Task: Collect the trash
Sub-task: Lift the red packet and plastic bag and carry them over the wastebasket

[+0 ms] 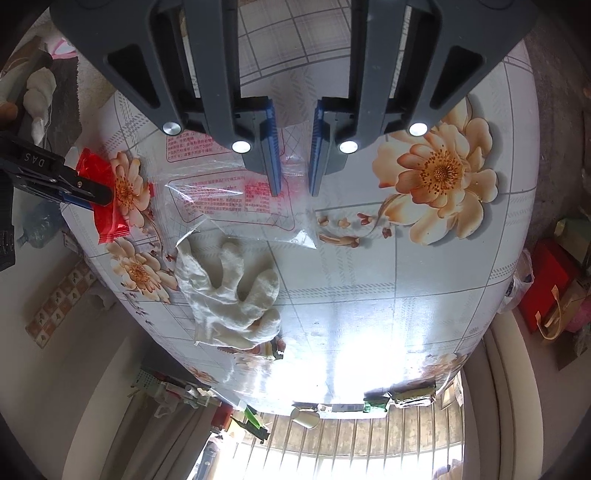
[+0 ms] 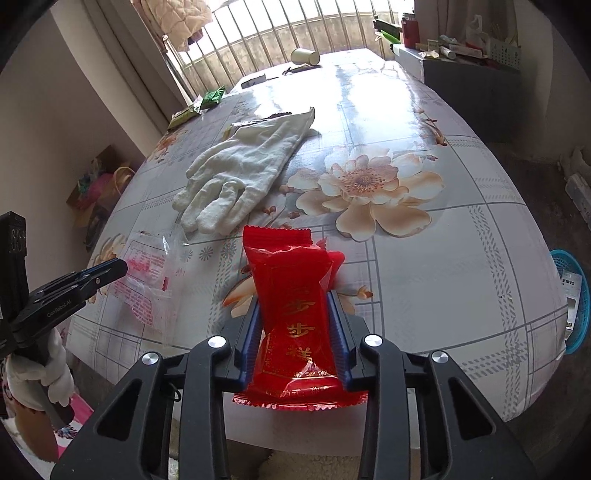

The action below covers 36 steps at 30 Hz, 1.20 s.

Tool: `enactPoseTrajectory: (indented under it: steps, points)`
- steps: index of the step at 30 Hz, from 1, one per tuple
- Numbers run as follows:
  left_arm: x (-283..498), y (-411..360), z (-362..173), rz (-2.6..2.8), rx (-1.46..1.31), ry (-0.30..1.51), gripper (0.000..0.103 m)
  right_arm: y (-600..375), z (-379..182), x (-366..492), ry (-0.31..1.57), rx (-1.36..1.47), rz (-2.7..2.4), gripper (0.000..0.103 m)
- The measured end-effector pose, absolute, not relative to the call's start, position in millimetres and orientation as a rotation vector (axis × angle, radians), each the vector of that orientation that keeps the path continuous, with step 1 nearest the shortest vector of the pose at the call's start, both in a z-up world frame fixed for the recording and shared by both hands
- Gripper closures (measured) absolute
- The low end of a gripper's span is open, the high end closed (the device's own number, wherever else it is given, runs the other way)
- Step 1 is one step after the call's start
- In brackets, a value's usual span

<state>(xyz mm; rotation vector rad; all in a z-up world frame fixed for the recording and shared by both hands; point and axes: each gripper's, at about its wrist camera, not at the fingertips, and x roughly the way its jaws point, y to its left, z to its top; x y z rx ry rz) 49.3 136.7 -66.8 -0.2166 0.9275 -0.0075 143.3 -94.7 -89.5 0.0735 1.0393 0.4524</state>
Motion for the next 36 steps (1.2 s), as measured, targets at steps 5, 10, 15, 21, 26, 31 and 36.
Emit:
enactPoseTrajectory:
  steps: [5, 10, 15, 21, 26, 31, 36]
  points:
    - [47.2, 128.8, -57.0, -0.012, -0.19, 0.899, 0.09, -101.3, -86.3, 140.4, 1.028, 0.093, 0.445, 0.073]
    - [46.0, 122.2, -49.5, -0.026, -0.183, 0.875, 0.09, -106.7, -81.8, 136.5, 1.015, 0.11, 0.443, 0.077]
    - [44.3, 119.4, -46.0, -0.031, -0.191, 0.86, 0.09, -113.2, -78.3, 134.4, 1.001, 0.136, 0.437, 0.079]
    - [44.8, 115.9, -38.1, -0.033, -0.195, 0.839, 0.09, -123.2, -74.1, 130.6, 0.981, 0.184, 0.446, 0.082]
    - [46.0, 110.9, -32.3, -0.039, -0.193, 0.825, 0.091, -131.7, -69.8, 126.8, 0.962, 0.213, 0.449, 0.083]
    - [46.5, 106.4, -25.2, -0.042, -0.193, 0.81, 0.091, -138.9, -66.2, 123.2, 0.944, 0.242, 0.451, 0.084]
    - [46.5, 103.0, -18.5, -0.049, -0.197, 0.798, 0.091, -146.1, -64.9, 120.3, 0.934, 0.275, 0.457, 0.084]
